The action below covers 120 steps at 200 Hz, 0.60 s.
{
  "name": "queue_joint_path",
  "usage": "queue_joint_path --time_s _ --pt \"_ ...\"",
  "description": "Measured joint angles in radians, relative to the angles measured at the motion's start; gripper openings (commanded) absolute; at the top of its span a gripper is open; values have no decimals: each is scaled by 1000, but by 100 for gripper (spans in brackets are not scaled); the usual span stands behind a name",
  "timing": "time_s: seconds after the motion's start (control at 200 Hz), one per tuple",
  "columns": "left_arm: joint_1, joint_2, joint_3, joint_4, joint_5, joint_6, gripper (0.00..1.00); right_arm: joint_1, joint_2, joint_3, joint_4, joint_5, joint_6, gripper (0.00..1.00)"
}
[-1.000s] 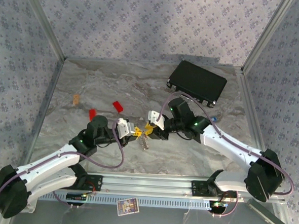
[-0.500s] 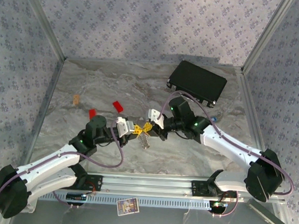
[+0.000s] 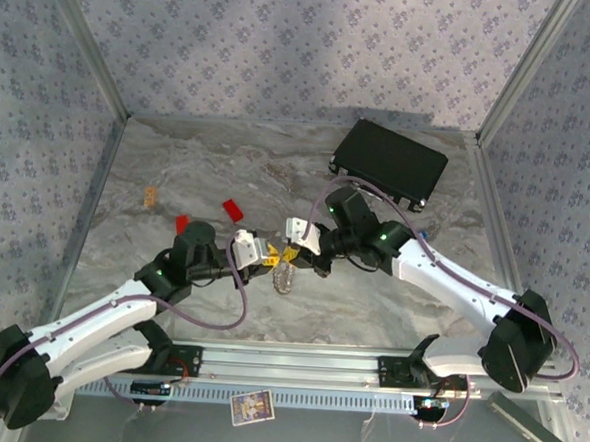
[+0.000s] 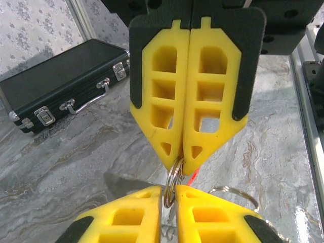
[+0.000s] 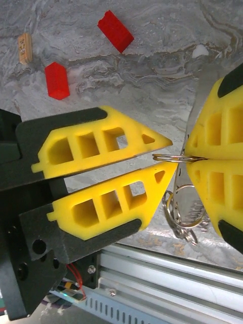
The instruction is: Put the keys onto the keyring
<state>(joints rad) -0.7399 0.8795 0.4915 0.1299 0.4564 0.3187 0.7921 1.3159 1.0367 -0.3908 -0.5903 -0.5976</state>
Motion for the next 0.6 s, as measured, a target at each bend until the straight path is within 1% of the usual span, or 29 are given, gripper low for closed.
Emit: queue_joint_path --time_s 0.23,0.31,0.4,0.425,0.505,0.54,0.6 --pt "0 27 18 -32 4 23 14 28 37 50 -79 56 -65 0" --pt "0 28 23 -46 8 34 10 34 41 57 -94 66 -77 0" --pt "0 28 30 -62 20 46 3 36 42 62 -101 78 -84 0" --pt "-1 28 31 -67 23 51 0 35 42 63 -101 79 -84 5" --pt "-1 31 34 -72 29 58 0 31 40 59 -95 79 -78 19" --pt "-1 33 35 -72 30 59 0 27 35 50 -83 77 -73 22" --pt "-1 34 35 -73 30 59 0 18 17 22 -62 71 -64 23"
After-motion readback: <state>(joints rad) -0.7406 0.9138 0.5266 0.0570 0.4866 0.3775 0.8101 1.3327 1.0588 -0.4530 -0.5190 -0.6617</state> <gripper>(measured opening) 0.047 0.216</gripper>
